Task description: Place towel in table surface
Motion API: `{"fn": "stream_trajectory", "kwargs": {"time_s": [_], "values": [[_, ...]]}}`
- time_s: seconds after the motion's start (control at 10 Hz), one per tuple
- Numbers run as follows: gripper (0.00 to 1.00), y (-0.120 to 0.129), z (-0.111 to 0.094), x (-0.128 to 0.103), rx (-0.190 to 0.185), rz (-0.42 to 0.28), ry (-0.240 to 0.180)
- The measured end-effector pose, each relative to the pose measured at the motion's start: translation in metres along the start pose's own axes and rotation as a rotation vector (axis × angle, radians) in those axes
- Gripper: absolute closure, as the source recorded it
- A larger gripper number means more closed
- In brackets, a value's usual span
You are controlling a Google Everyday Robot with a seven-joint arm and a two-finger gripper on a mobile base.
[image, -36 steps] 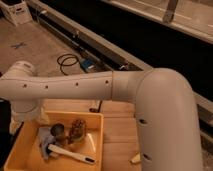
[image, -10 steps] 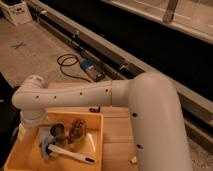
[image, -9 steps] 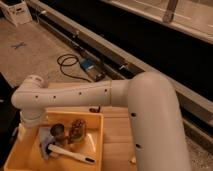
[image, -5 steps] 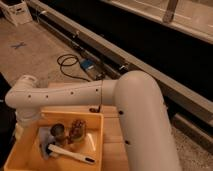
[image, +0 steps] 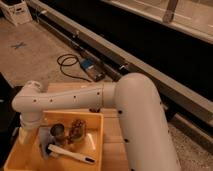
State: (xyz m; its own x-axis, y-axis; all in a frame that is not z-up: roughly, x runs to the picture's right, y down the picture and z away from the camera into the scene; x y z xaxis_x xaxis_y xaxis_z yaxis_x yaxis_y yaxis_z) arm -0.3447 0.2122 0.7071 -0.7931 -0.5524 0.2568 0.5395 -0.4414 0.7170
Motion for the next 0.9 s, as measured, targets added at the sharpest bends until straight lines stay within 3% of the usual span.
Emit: {"fn": "stream_trajectory", "kwargs": {"time_s": [0.4,0.9], "values": [[0.2,-0.002,0.024,-0.012,0.051,0.024,-0.001],[0.2,0.001,0.066,-0.021,0.061,0.087,-0.055]]}}
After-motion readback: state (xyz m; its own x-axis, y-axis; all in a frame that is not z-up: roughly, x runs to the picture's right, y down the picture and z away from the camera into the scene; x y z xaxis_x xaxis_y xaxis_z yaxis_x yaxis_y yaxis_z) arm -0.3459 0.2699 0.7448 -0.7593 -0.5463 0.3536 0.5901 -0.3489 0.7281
